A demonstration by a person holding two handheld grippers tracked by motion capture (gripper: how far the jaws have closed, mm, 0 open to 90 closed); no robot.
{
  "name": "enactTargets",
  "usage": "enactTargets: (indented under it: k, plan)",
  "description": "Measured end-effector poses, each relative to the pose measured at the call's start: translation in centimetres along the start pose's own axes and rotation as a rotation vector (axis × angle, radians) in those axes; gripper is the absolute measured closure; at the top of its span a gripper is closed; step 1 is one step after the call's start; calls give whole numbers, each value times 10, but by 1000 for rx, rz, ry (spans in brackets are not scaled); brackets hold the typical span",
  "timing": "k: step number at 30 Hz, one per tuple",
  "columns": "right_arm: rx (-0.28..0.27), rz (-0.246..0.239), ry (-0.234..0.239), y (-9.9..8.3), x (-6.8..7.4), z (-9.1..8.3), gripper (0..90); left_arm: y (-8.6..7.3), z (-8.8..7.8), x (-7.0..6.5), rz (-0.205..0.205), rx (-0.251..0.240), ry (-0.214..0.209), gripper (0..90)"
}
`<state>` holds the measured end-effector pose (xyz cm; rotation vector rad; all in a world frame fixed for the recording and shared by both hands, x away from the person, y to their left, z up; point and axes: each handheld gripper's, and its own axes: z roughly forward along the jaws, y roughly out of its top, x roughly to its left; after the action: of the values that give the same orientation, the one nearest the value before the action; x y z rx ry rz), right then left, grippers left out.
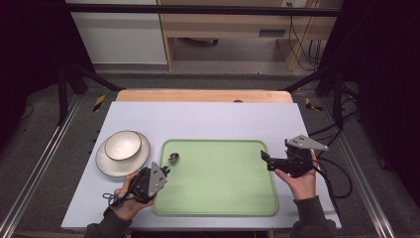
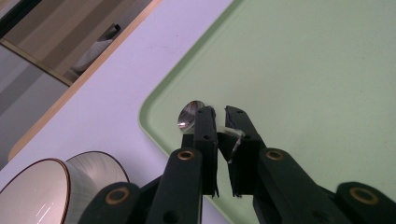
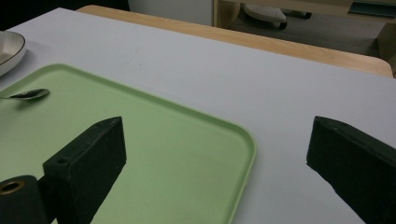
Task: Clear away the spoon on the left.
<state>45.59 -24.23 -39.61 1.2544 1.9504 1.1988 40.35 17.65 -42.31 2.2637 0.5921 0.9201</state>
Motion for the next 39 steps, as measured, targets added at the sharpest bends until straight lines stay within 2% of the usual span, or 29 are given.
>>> enactTargets:
  k: [13, 39]
  plan:
    - [0, 2, 1, 0, 0, 0, 50, 1, 3, -9, 71, 28, -29, 771]
    - [7, -8, -1, 0, 0, 0, 49, -3, 12, -20, 128, 75, -85, 612]
